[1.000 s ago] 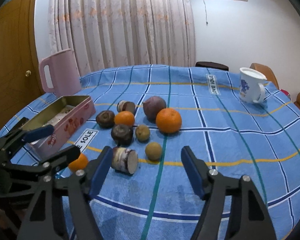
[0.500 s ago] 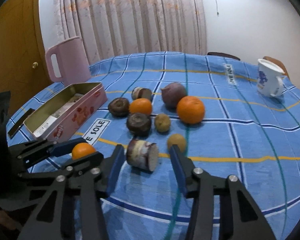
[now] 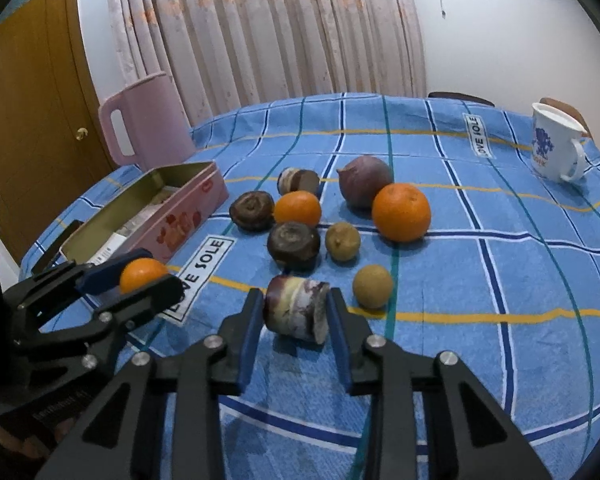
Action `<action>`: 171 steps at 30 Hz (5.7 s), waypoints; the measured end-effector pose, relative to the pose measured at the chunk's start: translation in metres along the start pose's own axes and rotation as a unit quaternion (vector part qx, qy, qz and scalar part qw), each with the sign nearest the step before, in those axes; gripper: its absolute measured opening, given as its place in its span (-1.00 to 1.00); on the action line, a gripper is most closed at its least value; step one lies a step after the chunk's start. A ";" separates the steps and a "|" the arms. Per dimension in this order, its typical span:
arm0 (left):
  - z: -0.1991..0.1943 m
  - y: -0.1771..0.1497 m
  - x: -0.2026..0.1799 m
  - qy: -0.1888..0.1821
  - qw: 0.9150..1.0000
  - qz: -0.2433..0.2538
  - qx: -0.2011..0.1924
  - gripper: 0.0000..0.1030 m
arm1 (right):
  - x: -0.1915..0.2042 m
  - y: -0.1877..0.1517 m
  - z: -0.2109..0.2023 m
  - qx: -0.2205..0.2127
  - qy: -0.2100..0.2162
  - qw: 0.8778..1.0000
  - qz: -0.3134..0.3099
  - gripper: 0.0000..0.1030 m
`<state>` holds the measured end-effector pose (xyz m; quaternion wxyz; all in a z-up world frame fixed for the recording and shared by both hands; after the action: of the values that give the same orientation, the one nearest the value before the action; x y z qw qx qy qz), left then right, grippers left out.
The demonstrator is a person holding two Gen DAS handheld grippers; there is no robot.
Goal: Organize fruits
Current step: 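Grasp the large orange with the left gripper while the right gripper grasps the small cylindrical can, then carry the orange with the left gripper while the right gripper carries the can over the tin, then open the left gripper over the tin while the right gripper releases the can into it, then grasp the dark brown round fruit with the left gripper while the right gripper grasps a kiwi, then carry the dark brown fruit with the left gripper while the right gripper carries the kiwi to the tin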
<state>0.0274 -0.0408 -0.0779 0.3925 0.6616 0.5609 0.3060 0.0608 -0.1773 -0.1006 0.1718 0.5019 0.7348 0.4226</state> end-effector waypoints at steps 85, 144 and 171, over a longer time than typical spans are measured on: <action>-0.003 0.034 0.154 0.164 0.984 -0.068 -0.011 0.36 | 0.126 0.058 0.060 -0.031 0.078 0.986 -0.145 0.15; 0.107 0.037 -0.039 -0.063 0.989 0.020 0.136 -0.21 | -0.051 0.038 0.025 0.017 -0.086 0.996 0.009 -0.46; 0.063 0.048 -0.022 -0.024 1.000 -0.010 0.007 -0.21 | -0.035 0.041 -0.006 -0.068 -0.039 0.997 -0.025 -0.46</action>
<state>0.1006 -0.0762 -0.0676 0.4043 0.6659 0.5598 0.2823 0.0963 -0.2050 -0.0705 0.2444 0.4865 0.7098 0.4470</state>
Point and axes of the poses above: each gripper's, at about its wrist camera, not at the fingertips, and z roughly the way its jaws point, x to its left, y to its top, the point moved 3 cm from there along z, roughly the way its jaws point, and after that the axes turned 1 degree about -x, right-handed, at the moved point
